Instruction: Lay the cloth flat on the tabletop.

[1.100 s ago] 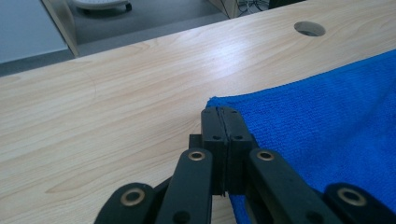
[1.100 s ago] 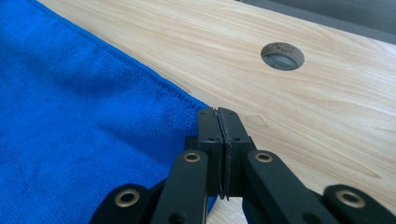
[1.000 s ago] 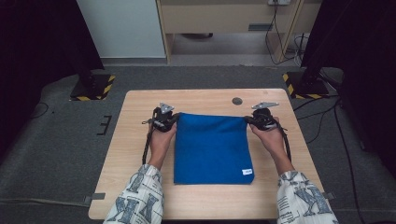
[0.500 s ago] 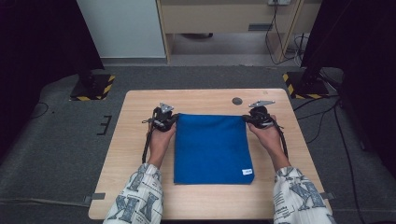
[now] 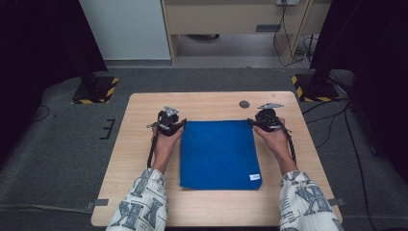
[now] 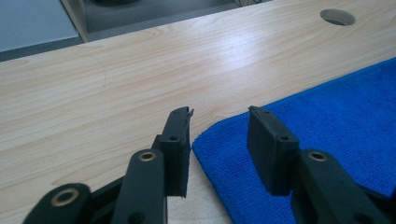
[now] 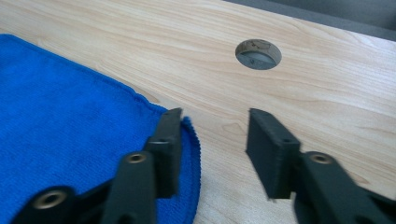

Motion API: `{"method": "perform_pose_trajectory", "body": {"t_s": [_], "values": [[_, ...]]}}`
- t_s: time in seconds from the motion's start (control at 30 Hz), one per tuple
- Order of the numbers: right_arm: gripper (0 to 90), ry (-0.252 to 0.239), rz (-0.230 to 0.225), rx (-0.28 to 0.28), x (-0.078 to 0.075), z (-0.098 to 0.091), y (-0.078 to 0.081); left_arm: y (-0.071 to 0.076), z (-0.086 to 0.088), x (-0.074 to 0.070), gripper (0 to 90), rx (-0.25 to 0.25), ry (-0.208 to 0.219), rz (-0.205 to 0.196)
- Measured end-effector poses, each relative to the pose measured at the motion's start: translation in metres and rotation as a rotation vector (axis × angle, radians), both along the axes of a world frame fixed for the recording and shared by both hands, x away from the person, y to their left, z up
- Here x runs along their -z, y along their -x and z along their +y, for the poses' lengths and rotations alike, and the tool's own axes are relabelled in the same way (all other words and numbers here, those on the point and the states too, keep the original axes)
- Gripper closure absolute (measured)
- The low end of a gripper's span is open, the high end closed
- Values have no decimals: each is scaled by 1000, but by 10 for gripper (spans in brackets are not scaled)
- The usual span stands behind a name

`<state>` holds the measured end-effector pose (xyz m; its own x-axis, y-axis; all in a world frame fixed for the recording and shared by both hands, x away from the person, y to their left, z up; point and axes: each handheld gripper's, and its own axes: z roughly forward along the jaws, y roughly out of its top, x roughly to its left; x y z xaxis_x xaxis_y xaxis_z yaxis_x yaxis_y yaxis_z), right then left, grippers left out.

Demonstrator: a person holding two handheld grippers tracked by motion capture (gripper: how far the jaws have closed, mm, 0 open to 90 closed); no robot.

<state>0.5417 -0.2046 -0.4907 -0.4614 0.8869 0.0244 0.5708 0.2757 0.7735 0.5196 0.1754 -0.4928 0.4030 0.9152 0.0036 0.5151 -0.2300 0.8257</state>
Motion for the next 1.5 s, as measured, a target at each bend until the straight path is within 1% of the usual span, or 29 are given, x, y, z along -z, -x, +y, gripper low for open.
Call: {"method": "perform_pose_trajectory", "body": {"t_s": [0.03,0.13,0.17,0.2,0.23,0.27,0.3,0.33,0.43,0.47,0.6,0.63,0.67,0.7,0.73,0.77,0.87,0.9,1.0,1.07,1.17,1.2,1.23,1.3,1.33,1.37,1.43,1.47,1.5], "values": [[475,1,3,3,1,0,0,0,0,-1,592,1,4,-1],[433,1,4,11,2,0,-1,1,1,-2,575,3,2,3],[398,0,0,15,3,0,-1,2,0,-2,564,5,1,7],[337,-3,-4,27,3,0,-2,3,1,-4,560,10,-2,6],[337,-3,-4,27,3,0,-2,3,1,-4,555,10,-2,6],[271,-2,-3,44,4,-1,-3,6,1,-5,552,8,8,4],[271,-2,-3,44,4,-1,-3,6,1,-5,548,8,8,4],[247,13,-2,63,3,-2,-4,7,2,-5,549,8,13,1],[231,21,5,72,3,-5,-4,13,3,-7,556,16,14,-9],[216,25,14,88,4,-9,-5,16,6,-9,557,17,19,-12],[170,4,31,96,5,-14,-5,27,13,-11,560,17,24,-20],[170,4,31,96,5,-14,-5,27,13,-11,558,17,24,-20],[168,11,17,96,5,-15,-4,33,18,-11,556,19,13,-30],[168,11,17,96,5,-15,-4,33,18,-11,556,19,13,-30],[168,10,8,101,3,-16,-4,40,24,-11,555,18,13,-36],[168,10,8,101,3,-16,-4,40,24,-11,555,18,13,-36],[167,2,-9,125,-1,-19,-4,50,36,-8,554,16,27,-39],[167,2,-9,125,-1,-19,-4,50,36,-8,551,16,27,-39],[164,-7,-18,139,-4,-20,-3,57,46,-7,529,6,22,-43],[160,-11,-15,140,-5,-20,-2,59,51,-7,506,-3,30,-43],[156,-11,-18,136,-7,-20,-1,60,54,-6,435,-13,37,-40],[156,-10,-23,135,-10,-19,1,61,56,-6,404,-22,52,-29],[154,-8,-29,136,-11,-19,2,61,57,-6,368,-21,53,-19],[145,-5,-33,125,-14,-17,5,61,58,-5,315,-18,48,-17],[142,-2,-37,116,-15,-16,6,61,58,-5,296,-19,34,-12],[142,-2,-37,116,-15,-16,6,61,58,-5,278,-19,34,-12],[144,3,-42,100,-18,-11,12,60,59,-3,244,-9,41,-1],[144,-5,-43,91,-18,-9,15,59,59,1,222,10,30,24],[143,-13,-45,76,-19,-7,17,59,59,2,200,9,31,29]]}}
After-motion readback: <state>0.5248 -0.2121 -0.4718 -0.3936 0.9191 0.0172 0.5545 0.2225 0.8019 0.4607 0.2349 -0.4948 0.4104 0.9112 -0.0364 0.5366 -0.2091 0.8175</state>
